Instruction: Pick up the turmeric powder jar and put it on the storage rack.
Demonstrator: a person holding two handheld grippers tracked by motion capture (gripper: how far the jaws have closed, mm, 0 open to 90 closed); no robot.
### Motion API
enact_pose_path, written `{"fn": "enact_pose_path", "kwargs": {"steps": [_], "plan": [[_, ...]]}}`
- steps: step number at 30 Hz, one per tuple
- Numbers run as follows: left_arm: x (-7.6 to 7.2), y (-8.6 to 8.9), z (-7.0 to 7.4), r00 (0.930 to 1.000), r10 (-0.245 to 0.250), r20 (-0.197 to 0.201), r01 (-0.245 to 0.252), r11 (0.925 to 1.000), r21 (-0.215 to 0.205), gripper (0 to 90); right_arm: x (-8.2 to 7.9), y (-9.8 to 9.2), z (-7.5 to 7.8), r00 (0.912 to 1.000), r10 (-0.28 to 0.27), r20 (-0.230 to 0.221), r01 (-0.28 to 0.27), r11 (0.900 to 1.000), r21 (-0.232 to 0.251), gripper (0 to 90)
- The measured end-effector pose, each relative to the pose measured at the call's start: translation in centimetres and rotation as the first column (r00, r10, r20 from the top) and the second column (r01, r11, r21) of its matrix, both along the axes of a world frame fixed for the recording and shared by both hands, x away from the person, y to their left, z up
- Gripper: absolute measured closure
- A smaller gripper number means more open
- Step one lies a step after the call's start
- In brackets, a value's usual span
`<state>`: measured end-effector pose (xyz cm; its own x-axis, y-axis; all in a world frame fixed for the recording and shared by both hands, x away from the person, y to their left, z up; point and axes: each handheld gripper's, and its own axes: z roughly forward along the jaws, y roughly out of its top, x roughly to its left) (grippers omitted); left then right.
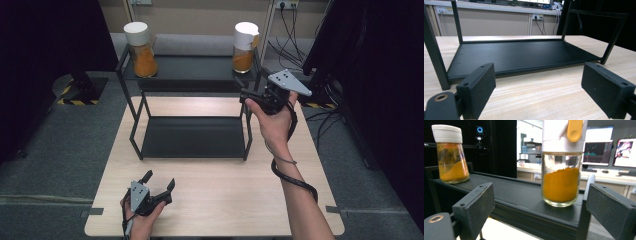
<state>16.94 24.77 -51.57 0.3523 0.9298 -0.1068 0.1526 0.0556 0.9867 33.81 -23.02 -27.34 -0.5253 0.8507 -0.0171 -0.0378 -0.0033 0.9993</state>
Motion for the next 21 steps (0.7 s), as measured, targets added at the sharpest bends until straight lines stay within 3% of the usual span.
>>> {"fn": "enact_pose_path", "kwargs": {"steps": [5, 21], "plan": [[0.0, -0.1, 0.0, 1.0, 0.001, 0.0, -0.001, 1.0, 0.001, 11.8, -0.6, -0.5, -0.4, 0.9999, 0.01, -0.008, -0.01, 1.0, 0.011, 8.7], [0.0, -0.1, 0.0, 1.0, 0.002, 0.002, -0.002, 1.0, 0.003, 11.8, -2.3, -1.5, -2.4, 0.9993, 0.03, -0.021, -0.031, 0.999, -0.022, 8.4]]}}
